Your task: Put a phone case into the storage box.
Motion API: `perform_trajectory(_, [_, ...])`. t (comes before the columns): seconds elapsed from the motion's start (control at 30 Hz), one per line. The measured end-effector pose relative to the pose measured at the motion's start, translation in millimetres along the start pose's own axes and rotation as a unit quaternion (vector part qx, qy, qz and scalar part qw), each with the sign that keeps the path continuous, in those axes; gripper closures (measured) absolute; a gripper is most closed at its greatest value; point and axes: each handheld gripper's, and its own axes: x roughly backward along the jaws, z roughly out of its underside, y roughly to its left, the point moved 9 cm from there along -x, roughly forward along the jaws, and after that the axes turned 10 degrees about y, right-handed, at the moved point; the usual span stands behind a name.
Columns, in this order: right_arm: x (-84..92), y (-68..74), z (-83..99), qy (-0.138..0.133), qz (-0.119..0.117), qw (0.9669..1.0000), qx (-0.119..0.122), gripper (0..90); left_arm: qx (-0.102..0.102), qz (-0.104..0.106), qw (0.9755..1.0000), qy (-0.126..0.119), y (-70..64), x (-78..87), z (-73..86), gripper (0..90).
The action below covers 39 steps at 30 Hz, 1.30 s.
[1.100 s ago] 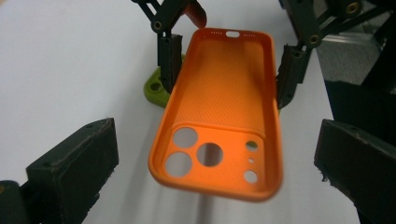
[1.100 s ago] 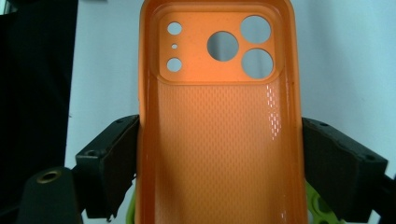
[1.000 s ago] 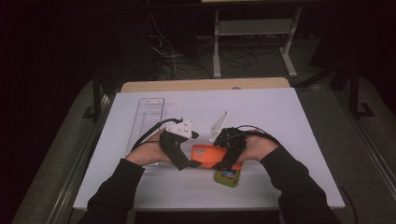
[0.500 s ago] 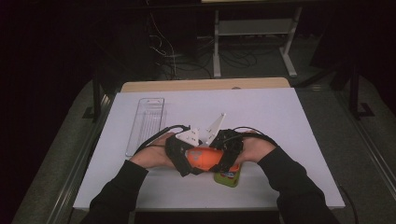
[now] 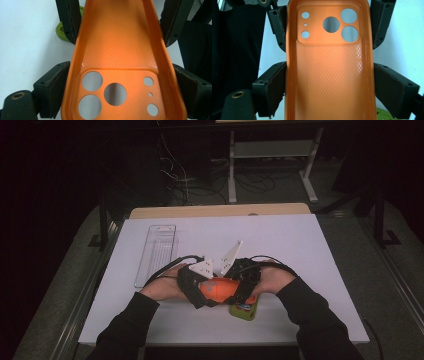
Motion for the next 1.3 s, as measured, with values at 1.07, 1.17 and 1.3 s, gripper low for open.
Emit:
perform_trajectory(1.07, [24.3,-16.7,9.5,-0.076,0.040,0.9941,-0.065,0.4,0.054,-0.015,0.9984,-0.009,9.8,12.0,9.5,16.0])
perform_trajectory(1.17, [31.2,-23.9,14.9,-0.097,0.059,0.9911,-0.070,0.4,0.079,-0.017,0.9966,-0.016,10.7,13.3,10.7,16.0])
perform_trajectory(1.3, [39.7,-30.0,26.8,-0.102,0.079,0.9862,-0.103,0.5,0.097,-0.030,0.9947,-0.018,13.1,12.7,12.9,16.1])
